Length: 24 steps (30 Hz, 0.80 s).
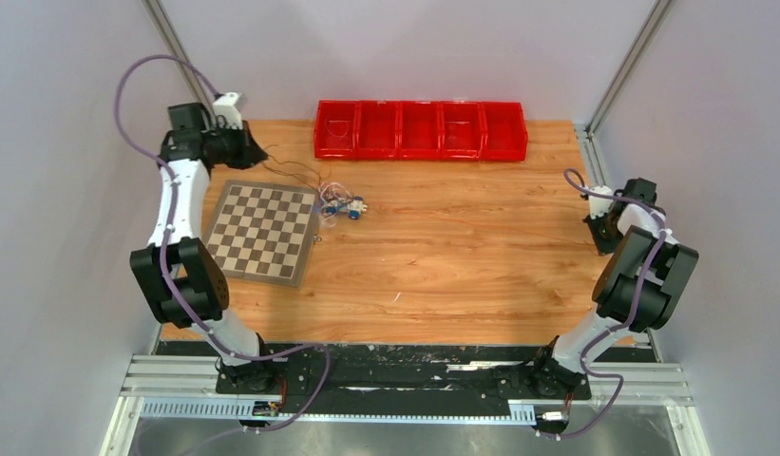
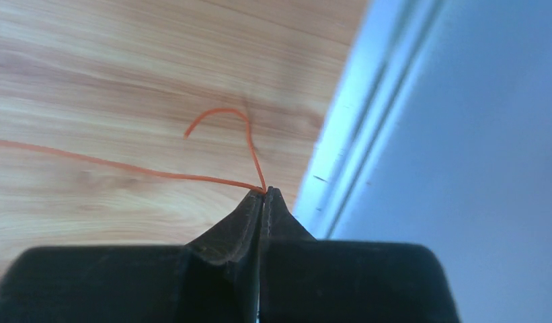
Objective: Untangle the cables
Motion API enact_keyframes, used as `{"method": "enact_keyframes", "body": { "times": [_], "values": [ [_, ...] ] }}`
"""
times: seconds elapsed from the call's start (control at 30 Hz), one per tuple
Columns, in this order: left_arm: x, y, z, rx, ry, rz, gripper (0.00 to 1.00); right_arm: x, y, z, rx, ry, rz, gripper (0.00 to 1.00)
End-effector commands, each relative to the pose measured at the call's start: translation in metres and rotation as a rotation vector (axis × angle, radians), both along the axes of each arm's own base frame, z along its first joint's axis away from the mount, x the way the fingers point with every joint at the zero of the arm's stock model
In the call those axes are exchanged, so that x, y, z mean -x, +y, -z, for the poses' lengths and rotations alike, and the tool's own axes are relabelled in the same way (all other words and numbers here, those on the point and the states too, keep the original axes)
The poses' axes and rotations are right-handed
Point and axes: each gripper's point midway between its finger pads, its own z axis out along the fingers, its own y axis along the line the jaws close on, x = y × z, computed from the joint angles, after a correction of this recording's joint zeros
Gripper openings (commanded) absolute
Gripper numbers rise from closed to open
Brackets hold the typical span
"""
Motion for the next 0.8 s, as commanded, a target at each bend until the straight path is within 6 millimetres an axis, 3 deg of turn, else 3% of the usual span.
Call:
{"method": "enact_keyframes", "body": {
  "times": [0.0, 0.13, 0.2, 0.4, 0.5, 0.67, 0.77],
  "values": [
    [-0.004, 0.085, -0.039, -0.096, -0.094, -0.139, 0.00, -0.009, -0.055, -0.023, 0.139, -0.043, 0.015, 0.00],
    [0.001, 0.133, -0.043, -0.148, -0.107, -0.211, 0.00, -0.003, -0.070, -0.024, 0.154, -0.042, 0.037, 0.00],
    [0.005, 0.147, -0.041, -0.159, -0.107, -0.229, 0.00, -0.002, -0.073, -0.026, 0.156, -0.049, 0.048, 0.00],
    [0.017, 0.153, -0.041, -0.219, -0.135, -0.228, 0.00, -0.005, -0.081, -0.037, 0.175, -0.070, 0.072, 0.00],
    [0.020, 0.169, -0.033, -0.248, -0.118, -0.266, 0.00, -0.004, -0.092, -0.039, 0.187, -0.073, 0.080, 0.00],
    [0.029, 0.211, -0.003, -0.277, -0.034, -0.343, 0.00, 0.004, -0.108, -0.044, 0.220, -0.058, 0.117, 0.00],
    [0.031, 0.216, 0.001, -0.300, -0.035, -0.344, 0.00, 0.004, -0.106, -0.049, 0.223, -0.073, 0.111, 0.00]
  ]
}}
